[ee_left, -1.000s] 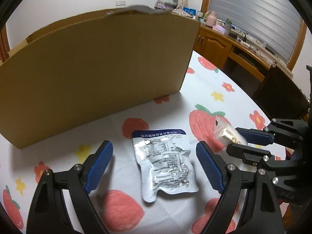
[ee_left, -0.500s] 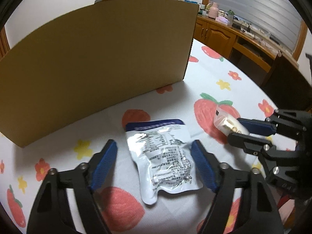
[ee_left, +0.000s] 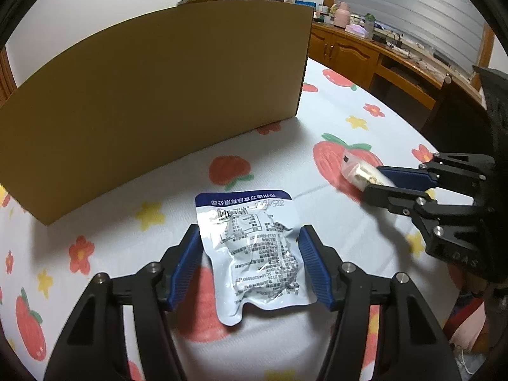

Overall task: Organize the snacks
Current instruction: 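Lift both held packs and carry them over the cardboard box, then open the left tool to drop the silver foil pack while the right tool releases the clear-wrapped bar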

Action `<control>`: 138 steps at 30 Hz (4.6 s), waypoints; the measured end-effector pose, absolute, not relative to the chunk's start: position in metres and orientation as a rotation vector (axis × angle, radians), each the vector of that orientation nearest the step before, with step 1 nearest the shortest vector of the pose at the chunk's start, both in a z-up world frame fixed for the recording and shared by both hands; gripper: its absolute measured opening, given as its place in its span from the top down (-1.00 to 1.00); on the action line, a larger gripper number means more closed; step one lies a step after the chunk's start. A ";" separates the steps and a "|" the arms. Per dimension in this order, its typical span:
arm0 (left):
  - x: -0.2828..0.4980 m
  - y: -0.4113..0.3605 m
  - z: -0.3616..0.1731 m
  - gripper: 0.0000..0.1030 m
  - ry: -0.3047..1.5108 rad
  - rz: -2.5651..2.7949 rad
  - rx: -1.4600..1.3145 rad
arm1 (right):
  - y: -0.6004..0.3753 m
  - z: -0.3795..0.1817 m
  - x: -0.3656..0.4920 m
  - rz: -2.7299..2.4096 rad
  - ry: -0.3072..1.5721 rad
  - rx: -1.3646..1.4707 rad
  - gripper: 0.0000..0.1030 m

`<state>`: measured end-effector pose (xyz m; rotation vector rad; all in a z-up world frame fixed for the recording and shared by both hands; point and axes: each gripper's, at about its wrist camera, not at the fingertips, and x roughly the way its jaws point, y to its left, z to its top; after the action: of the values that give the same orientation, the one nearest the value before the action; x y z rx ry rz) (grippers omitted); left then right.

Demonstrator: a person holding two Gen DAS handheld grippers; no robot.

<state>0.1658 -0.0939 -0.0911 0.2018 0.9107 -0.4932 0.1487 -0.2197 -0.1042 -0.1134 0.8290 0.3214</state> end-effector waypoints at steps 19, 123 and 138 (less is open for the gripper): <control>0.150 -0.065 -0.079 -0.20 0.846 -0.480 0.102 | -0.216 -0.105 0.148 0.311 0.829 -0.130 0.62; 0.272 -0.015 0.022 -0.36 0.601 -0.237 0.083 | -0.154 0.006 0.272 0.386 0.648 -0.113 0.32; 0.209 -0.012 0.028 -0.84 0.528 -0.205 0.086 | -0.154 0.012 0.220 0.398 0.581 -0.084 -0.03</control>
<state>0.2092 -0.0115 0.0283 0.0856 0.5281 -0.2048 0.2201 -0.1544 0.0123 -0.0837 0.5806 0.3985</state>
